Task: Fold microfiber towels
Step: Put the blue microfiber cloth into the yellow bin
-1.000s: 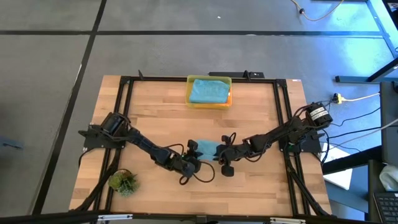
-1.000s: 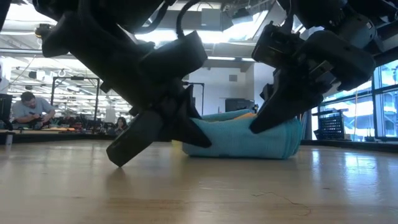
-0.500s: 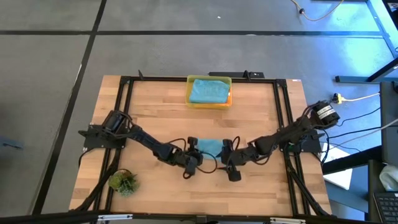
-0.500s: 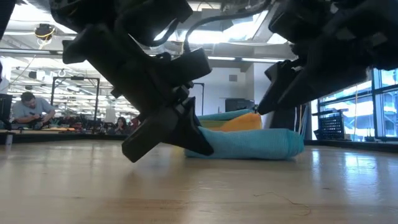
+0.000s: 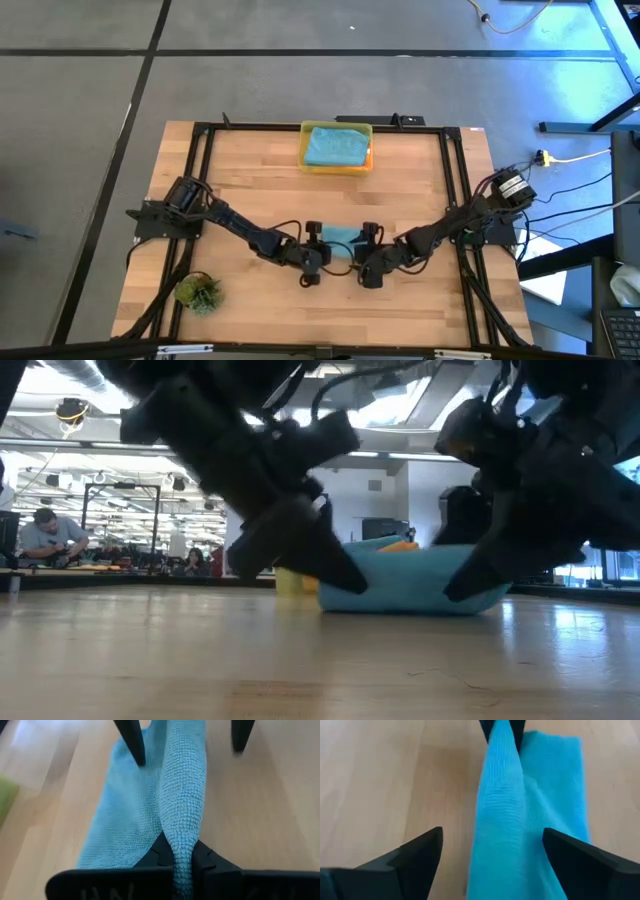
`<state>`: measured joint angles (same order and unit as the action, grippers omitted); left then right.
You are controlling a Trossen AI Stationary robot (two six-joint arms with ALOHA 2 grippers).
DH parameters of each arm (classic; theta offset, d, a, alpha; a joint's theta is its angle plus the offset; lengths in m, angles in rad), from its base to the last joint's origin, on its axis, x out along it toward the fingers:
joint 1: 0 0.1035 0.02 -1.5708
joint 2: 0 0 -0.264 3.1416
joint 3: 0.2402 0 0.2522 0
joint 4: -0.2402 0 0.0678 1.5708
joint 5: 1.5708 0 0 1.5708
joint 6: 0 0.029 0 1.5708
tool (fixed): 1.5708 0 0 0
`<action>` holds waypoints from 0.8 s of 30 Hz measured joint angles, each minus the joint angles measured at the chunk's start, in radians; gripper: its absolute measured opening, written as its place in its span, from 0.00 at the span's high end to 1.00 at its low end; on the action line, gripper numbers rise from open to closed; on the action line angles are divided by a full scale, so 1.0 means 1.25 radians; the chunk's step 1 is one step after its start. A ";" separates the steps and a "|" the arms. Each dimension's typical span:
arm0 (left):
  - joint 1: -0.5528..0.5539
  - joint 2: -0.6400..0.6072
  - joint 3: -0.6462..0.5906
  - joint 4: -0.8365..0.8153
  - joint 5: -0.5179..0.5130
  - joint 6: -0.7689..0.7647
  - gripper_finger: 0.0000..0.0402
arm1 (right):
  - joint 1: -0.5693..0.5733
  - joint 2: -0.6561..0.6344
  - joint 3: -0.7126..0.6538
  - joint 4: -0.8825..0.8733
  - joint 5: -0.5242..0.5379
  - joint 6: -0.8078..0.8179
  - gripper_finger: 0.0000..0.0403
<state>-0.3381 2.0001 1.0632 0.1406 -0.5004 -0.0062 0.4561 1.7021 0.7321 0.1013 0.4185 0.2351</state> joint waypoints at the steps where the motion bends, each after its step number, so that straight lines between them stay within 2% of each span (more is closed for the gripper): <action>1: 0.000 -0.002 0.008 -0.004 0.000 -0.006 1.00 | 0.000 0.005 0.001 -0.005 0.001 0.004 0.15; 5: 0.000 -0.004 0.047 -0.044 0.000 -0.014 1.00 | 0.000 0.008 0.017 -0.021 0.028 0.015 0.17; 8: 0.000 -0.004 0.082 -0.113 0.000 -0.014 1.00 | 0.000 0.008 0.052 -0.115 0.046 0.019 0.23; 13: -0.001 -0.004 0.144 -0.264 -0.007 -0.017 1.00 | 0.011 0.008 0.150 -0.268 0.044 0.018 0.47; 20: -0.003 -0.004 0.202 -0.301 -0.010 -0.015 1.00 | 0.008 0.008 0.194 -0.352 0.032 0.019 0.86; 22: -0.004 -0.004 0.209 -0.301 -0.008 -0.014 1.00 | 0.008 0.008 0.193 -0.346 -0.012 0.025 0.92; 24: -0.005 -0.004 0.210 -0.304 -0.005 -0.014 1.00 | 0.008 0.008 0.193 -0.344 -0.037 0.039 0.93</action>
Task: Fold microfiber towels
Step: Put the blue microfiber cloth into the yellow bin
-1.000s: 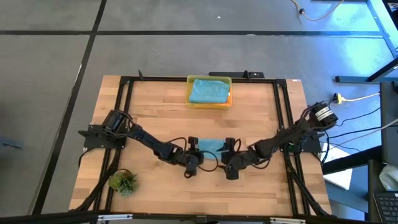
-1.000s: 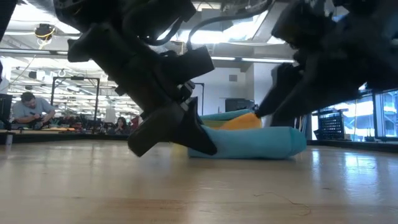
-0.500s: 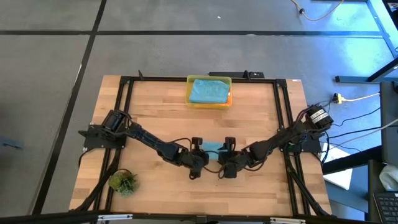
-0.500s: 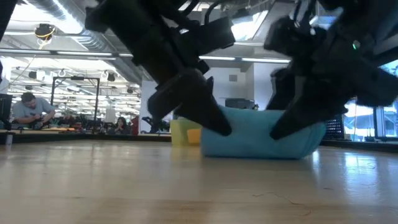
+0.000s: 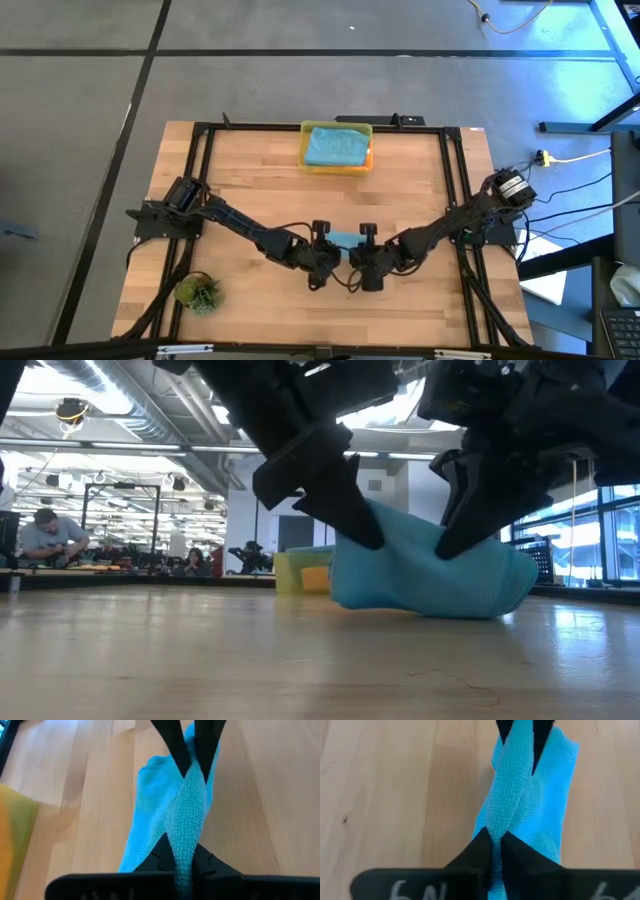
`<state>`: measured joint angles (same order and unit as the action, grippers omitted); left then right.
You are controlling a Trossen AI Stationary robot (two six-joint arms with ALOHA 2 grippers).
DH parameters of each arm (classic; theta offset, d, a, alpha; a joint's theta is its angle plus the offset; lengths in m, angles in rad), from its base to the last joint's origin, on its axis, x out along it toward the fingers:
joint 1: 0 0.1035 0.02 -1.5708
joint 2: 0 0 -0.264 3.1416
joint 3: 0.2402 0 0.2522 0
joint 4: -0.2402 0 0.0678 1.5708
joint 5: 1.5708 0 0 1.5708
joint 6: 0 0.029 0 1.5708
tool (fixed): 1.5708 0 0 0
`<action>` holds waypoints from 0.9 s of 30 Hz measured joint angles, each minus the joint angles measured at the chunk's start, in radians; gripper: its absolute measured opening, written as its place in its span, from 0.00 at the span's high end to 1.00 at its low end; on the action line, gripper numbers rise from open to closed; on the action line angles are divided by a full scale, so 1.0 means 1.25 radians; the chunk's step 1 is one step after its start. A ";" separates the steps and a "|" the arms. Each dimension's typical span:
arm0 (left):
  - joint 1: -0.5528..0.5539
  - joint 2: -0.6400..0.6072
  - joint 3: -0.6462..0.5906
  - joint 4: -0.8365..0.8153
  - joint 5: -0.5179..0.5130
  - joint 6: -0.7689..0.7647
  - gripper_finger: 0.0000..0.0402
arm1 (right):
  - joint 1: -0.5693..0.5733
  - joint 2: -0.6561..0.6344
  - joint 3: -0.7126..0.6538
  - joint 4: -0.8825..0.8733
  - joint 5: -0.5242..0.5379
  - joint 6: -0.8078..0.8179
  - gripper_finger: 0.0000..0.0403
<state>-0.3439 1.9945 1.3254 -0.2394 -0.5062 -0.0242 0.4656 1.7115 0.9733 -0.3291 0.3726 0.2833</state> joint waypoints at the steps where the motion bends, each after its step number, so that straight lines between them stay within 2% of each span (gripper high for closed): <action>1: 0.000 0.000 0.000 -0.005 0.000 0.000 1.00 | 0.000 0.000 0.000 0.000 -0.007 0.000 0.92; 4: 0.001 0.000 0.000 -0.019 -0.002 0.000 1.00 | 0.007 0.000 -0.001 -0.008 -0.009 0.000 0.82; 12: 0.001 0.000 0.000 -0.021 -0.005 -0.001 1.00 | 0.011 0.000 -0.003 -0.041 -0.002 0.073 0.41; 16: 0.001 0.000 0.000 -0.022 -0.005 -0.001 1.00 | 0.013 0.000 -0.029 -0.025 -0.007 0.131 0.31; 19: 0.001 0.000 0.000 -0.022 -0.005 -0.001 1.00 | 0.015 0.000 -0.063 0.000 -0.007 0.160 0.30; 21: 0.001 0.000 0.000 -0.023 -0.005 -0.001 1.00 | 0.015 0.000 -0.082 0.021 -0.005 0.164 0.34; 24: 0.001 0.000 0.000 -0.033 -0.005 -0.001 1.00 | 0.020 0.000 -0.095 0.065 0.006 0.129 0.47; 27: 0.001 0.000 0.000 -0.042 -0.005 -0.002 1.00 | 0.025 0.000 -0.096 0.095 0.014 0.080 0.67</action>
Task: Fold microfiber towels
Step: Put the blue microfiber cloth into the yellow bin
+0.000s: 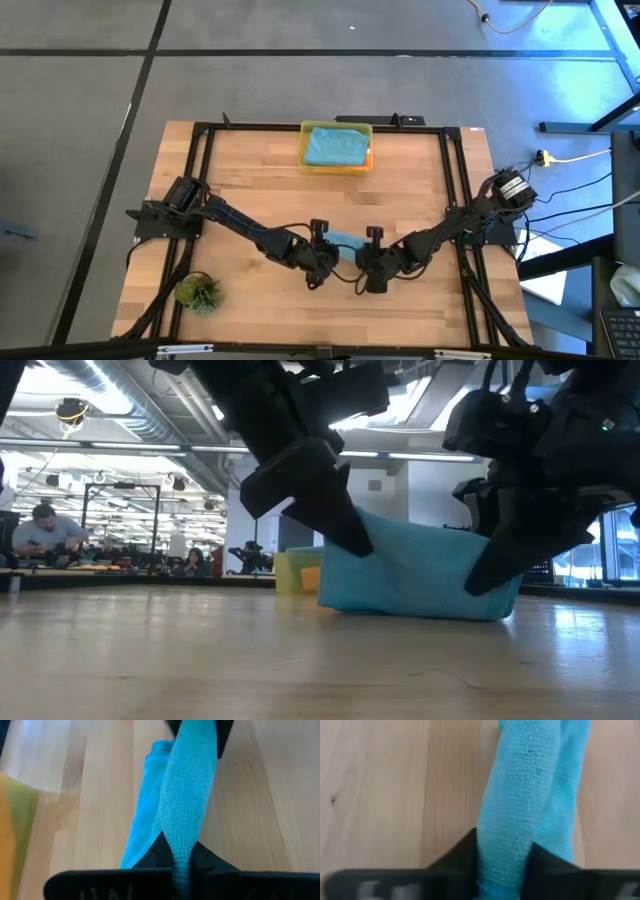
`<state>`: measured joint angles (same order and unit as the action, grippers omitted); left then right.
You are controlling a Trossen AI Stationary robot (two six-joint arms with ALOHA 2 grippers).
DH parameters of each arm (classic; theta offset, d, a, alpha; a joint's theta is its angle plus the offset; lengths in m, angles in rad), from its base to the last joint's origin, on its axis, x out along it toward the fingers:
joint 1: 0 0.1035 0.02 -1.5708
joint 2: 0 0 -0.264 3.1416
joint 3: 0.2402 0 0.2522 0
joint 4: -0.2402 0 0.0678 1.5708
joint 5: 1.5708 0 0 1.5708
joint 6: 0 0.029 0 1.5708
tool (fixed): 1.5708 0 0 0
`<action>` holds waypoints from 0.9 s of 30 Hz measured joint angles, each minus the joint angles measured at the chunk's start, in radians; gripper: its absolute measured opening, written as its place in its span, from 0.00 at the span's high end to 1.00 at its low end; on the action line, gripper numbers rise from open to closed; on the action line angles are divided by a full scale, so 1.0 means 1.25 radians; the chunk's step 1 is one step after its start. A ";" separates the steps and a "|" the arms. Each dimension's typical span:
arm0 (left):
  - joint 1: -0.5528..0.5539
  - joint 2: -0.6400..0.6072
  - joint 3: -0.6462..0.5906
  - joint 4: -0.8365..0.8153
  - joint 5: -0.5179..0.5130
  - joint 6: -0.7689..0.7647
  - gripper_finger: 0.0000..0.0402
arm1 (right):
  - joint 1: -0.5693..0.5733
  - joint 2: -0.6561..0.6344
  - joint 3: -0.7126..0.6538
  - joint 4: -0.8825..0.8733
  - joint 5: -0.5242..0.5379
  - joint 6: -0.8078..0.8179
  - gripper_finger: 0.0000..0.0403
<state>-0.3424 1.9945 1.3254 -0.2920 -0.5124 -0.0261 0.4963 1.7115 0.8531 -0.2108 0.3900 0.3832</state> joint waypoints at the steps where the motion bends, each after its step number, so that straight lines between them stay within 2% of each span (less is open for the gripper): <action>1: 0.000 0.000 0.000 -0.004 0.000 -0.001 1.00 | 0.000 0.000 0.000 0.005 0.000 -0.015 0.74; 3: 0.000 0.000 0.000 -0.015 0.002 -0.001 1.00 | 0.000 -0.003 0.000 0.005 0.001 -0.023 0.89; 5: 0.000 -0.009 0.000 -0.031 0.012 -0.001 1.00 | 0.000 -0.015 0.000 -0.009 0.005 -0.036 0.95; 9: 0.002 -0.051 0.001 -0.062 0.007 0.011 1.00 | -0.001 -0.065 0.001 -0.053 0.053 -0.046 0.94; 15: 0.054 -0.146 0.002 -0.087 -0.037 0.111 1.00 | -0.052 -0.218 0.001 -0.118 0.132 -0.141 0.96; 21: 0.177 -0.206 0.002 -0.078 -0.051 0.239 1.00 | -0.218 -0.333 0.001 -0.142 0.175 -0.262 0.96; 27: 0.319 -0.211 0.002 -0.040 -0.011 0.373 1.00 | -0.423 -0.358 0.001 -0.064 0.116 -0.454 0.96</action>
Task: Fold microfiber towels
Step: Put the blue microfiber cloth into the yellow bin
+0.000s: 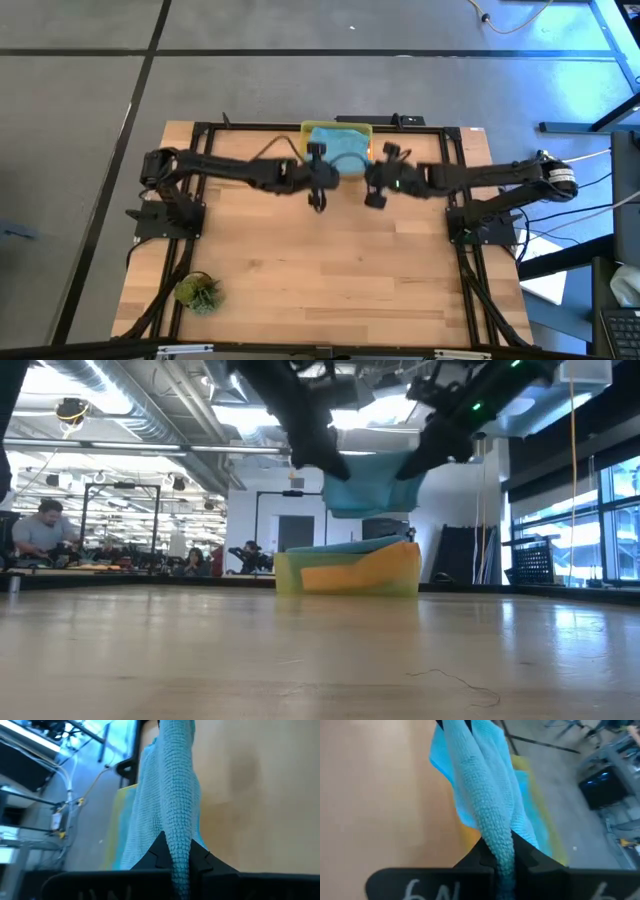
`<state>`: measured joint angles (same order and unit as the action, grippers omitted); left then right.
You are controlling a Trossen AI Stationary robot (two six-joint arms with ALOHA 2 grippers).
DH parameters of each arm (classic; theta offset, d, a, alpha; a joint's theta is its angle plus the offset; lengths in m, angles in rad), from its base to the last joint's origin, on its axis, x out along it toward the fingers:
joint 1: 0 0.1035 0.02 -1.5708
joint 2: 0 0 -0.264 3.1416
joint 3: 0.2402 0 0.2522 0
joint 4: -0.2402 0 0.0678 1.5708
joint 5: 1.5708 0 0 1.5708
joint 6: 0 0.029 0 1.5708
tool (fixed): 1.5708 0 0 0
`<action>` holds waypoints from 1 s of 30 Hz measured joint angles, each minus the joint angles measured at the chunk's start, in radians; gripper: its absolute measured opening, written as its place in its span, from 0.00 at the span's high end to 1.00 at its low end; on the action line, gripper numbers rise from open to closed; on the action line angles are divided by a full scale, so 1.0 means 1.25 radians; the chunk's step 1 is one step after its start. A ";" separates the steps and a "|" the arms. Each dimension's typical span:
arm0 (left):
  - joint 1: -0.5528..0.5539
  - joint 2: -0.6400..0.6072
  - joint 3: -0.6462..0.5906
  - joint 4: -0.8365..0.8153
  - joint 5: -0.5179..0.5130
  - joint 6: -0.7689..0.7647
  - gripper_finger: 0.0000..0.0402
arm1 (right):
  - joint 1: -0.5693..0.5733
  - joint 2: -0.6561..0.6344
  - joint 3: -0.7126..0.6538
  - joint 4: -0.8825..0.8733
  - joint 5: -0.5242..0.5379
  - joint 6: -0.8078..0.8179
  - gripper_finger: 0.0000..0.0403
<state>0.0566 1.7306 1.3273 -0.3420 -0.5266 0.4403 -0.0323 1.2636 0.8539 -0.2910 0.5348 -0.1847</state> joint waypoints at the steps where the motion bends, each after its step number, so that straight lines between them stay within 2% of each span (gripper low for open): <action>1: 0.023 0.000 0.000 0.011 0.005 0.020 1.00 | -0.035 0.000 0.000 0.017 -0.017 -0.030 0.96; 5: 0.118 0.000 0.000 0.054 0.050 0.083 0.99 | -0.178 0.004 0.000 0.102 -0.140 -0.109 0.96; 10: 0.229 0.000 0.001 0.106 0.170 0.159 0.99 | -0.330 0.021 0.000 0.195 -0.286 -0.179 0.96; 13: 0.287 0.005 0.000 0.127 0.236 0.206 0.99 | -0.386 0.060 0.000 0.254 -0.341 -0.242 0.96; 18: 0.361 0.008 -0.002 0.150 0.307 0.333 1.00 | -0.442 0.164 0.002 0.352 -0.373 -0.348 0.96; 22: 0.400 0.027 -0.003 0.151 0.352 0.412 1.00 | -0.480 0.239 0.003 0.438 -0.409 -0.384 0.96; 26: 0.423 0.082 -0.002 0.168 0.352 0.498 1.00 | -0.505 0.299 0.002 0.496 -0.424 -0.443 0.96; 30: 0.433 0.126 -0.002 0.237 0.325 0.536 1.00 | -0.523 0.347 0.013 0.492 -0.424 -0.467 0.96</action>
<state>0.5981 1.8876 1.3243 -0.0454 -0.1202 1.1104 -0.6860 1.6978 0.8704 0.3242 0.0046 -0.7681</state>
